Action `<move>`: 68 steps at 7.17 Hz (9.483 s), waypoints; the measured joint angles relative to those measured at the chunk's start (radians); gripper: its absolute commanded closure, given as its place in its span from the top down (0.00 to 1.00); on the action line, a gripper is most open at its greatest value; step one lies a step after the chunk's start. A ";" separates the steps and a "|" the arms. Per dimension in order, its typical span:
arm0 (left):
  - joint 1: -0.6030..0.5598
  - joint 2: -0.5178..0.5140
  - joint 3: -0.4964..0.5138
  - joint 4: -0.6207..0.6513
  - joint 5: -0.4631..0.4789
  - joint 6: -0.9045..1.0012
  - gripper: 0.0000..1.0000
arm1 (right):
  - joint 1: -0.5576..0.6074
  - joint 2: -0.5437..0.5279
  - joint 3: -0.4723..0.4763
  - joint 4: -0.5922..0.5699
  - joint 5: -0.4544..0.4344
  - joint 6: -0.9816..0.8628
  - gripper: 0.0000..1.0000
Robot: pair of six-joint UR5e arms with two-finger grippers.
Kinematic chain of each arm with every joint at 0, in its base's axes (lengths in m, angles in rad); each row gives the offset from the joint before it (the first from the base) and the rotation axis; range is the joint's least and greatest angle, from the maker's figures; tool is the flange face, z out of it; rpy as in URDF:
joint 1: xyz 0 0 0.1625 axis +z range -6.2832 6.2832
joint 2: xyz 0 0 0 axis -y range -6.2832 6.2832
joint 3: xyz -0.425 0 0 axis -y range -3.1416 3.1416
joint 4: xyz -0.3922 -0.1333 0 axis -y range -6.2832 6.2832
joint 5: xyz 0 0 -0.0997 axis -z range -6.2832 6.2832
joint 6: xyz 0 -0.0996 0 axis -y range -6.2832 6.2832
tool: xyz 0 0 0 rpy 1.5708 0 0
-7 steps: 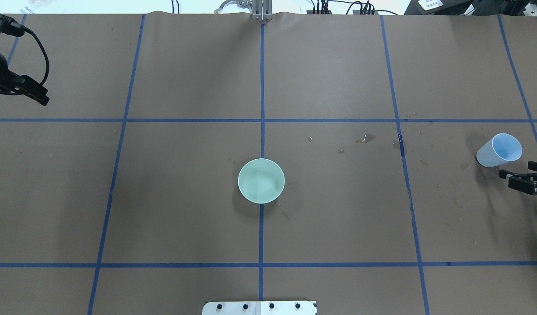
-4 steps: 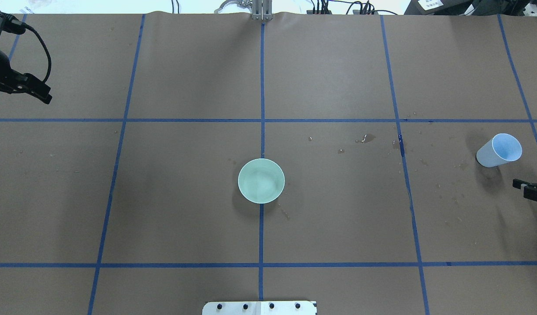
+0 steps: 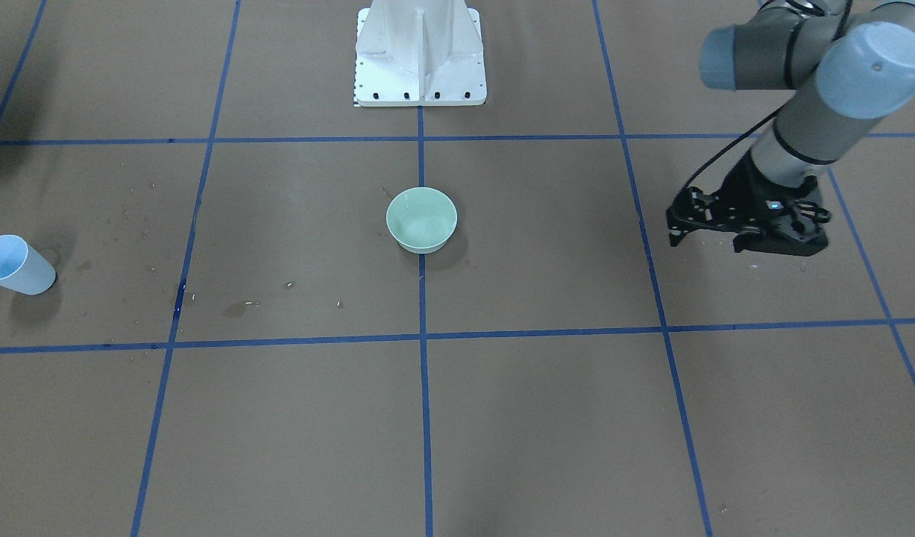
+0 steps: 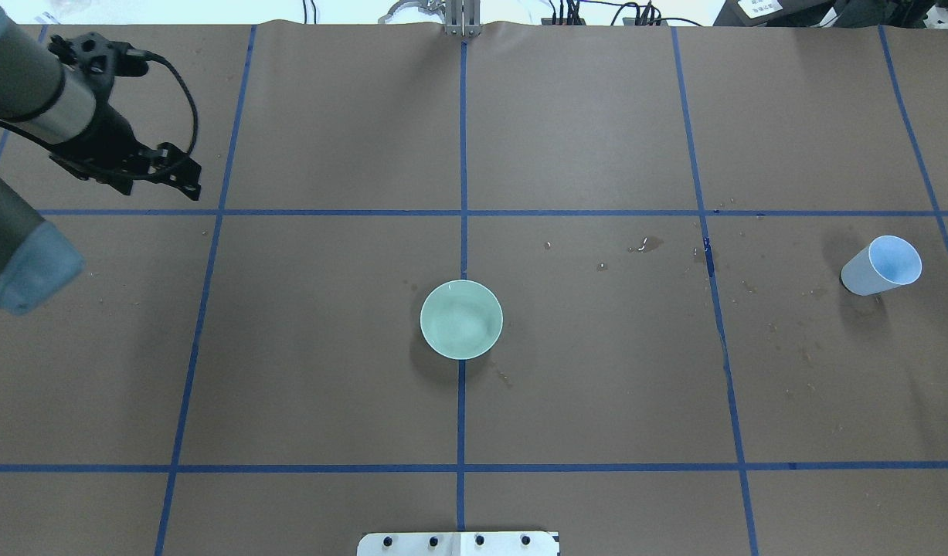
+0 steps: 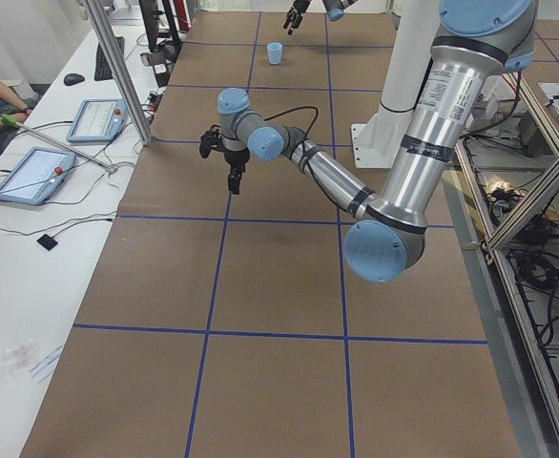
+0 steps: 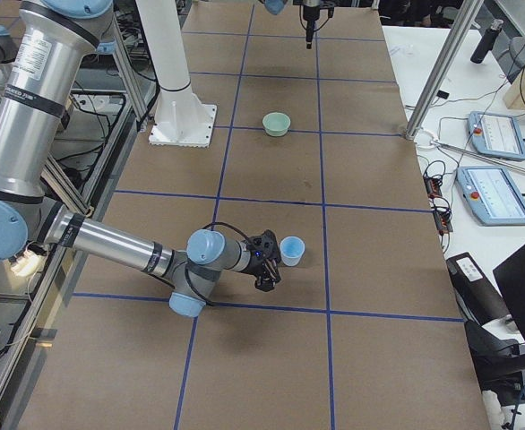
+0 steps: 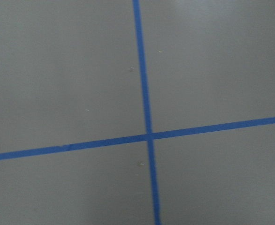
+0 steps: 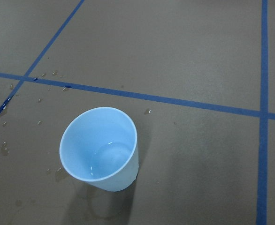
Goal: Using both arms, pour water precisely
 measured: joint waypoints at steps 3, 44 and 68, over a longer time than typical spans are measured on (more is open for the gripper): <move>0.231 -0.194 0.057 -0.001 0.069 -0.275 0.99 | 0.179 0.143 0.007 -0.309 0.143 -0.227 0.99; -0.542 0.312 0.217 -0.073 -0.150 0.657 0.99 | 0.337 0.251 0.416 -1.424 0.229 -0.568 0.99; -0.681 0.417 0.068 0.233 -0.190 0.856 0.99 | 0.314 0.212 0.385 -1.566 0.250 -0.593 1.00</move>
